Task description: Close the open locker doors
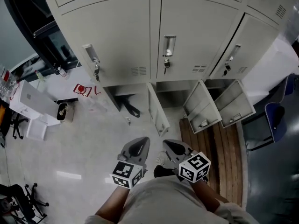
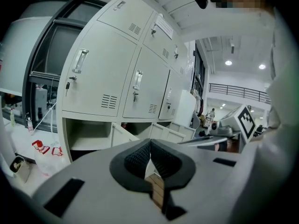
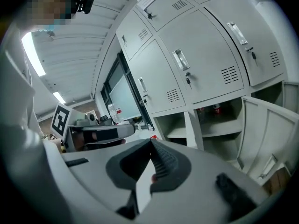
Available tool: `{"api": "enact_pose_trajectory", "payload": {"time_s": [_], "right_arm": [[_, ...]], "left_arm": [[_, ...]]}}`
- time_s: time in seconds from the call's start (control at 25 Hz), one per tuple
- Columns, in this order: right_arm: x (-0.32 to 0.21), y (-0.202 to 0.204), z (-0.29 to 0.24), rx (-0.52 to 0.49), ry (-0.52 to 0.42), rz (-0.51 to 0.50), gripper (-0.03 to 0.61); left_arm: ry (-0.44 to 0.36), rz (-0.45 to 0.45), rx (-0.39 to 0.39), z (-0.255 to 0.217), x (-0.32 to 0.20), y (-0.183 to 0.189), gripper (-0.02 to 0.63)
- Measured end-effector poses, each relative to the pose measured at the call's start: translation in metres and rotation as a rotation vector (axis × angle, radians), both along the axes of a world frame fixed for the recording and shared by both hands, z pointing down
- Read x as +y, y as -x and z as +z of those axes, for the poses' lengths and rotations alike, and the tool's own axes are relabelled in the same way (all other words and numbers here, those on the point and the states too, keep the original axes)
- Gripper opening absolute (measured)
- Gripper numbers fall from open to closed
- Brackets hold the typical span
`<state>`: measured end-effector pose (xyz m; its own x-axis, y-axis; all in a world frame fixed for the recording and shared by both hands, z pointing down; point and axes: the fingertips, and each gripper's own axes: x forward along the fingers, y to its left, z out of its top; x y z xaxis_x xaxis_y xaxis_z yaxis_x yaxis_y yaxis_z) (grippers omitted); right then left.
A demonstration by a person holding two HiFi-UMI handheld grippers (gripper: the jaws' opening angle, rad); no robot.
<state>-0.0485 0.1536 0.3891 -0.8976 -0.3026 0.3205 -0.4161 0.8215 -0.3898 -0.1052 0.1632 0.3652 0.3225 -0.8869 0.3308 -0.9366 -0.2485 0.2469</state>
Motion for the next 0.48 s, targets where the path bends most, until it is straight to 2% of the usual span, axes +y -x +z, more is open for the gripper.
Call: {"api": "enact_pose_trajectory", "payload": {"time_s": [0.2, 0.48], "right_arm": [[-0.046, -0.009, 0.003, 0.003, 0.004, 0.001, 0.025], [-0.082, -0.014, 0.008, -0.011, 0.028, -0.030, 0.025]], "left_arm": [[-0.013, -0.020, -0.001, -0.002, -0.040, -0.004, 0.015], [-0.009, -0.043, -0.003, -0.002, -0.073, -0.010, 0.015]]}}
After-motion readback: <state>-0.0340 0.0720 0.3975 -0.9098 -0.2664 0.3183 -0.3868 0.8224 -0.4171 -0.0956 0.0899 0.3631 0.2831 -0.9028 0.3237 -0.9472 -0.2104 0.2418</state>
